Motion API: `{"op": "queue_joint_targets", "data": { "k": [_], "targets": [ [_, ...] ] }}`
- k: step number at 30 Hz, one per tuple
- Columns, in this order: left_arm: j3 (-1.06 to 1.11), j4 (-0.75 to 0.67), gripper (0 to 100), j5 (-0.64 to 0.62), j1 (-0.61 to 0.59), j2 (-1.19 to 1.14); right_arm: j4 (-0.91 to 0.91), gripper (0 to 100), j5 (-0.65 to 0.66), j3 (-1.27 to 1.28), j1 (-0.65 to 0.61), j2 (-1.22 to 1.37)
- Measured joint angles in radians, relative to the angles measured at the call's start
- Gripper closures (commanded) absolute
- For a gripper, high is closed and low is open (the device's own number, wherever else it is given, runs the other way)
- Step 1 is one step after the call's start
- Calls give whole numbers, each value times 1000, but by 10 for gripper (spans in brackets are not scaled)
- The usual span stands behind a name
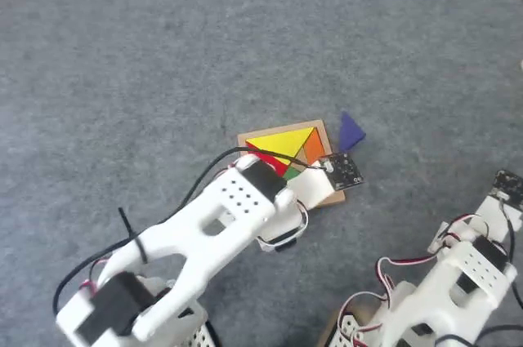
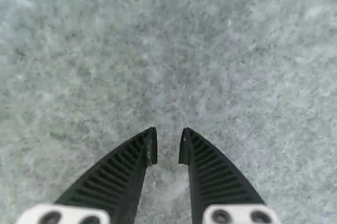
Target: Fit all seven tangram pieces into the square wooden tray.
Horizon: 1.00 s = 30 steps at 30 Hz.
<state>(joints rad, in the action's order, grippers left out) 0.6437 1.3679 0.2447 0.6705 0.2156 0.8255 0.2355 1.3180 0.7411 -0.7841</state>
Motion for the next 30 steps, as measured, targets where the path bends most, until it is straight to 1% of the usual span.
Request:
{"op": "queue_joint_targets", "data": {
  "k": [5,9,12,17,23,30],
  "targets": [
    [0,-46,836,-61,0,-66,0,912,2,0,3,0],
    [0,-77,783,-117,-5,-126,0,912,2,0,3,0],
    [0,-101,768,-133,-48,-175,0,912,3,0,3,0],
    [0,-127,765,-118,-123,-215,0,912,3,0,3,0],
    [0,-170,765,-86,-135,-226,0,912,3,0,3,0],
    [0,-180,765,-77,-135,-226,0,912,3,0,3,0]
  ]
}}
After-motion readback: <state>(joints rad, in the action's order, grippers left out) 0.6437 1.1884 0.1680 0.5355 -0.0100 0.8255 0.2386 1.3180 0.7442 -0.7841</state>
